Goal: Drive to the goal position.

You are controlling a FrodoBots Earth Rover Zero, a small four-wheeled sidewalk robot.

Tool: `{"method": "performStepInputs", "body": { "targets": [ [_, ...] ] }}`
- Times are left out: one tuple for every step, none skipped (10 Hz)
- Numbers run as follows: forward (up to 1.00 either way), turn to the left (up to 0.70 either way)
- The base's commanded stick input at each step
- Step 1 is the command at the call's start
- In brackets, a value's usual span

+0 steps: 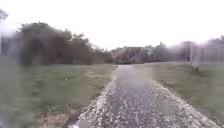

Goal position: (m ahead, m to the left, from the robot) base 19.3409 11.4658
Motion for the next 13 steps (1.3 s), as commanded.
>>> {"method": "performStepInputs", "body": {
  "targets": [
    [1.0, -0.4],
    [1.0, -0.4],
    [1.0, -0.4],
    [1.0, -0.26],
    [1.0, -0.09],
    [1.0, 0.0],
    [1.0, 0.0],
    [1.0, 0.0],
    [1.0, 0.0],
    [1.0, 0.0],
    [1.0, 0.0],
    [1.0, 0.0],
    [1.0, 0.0]
  ]
}}
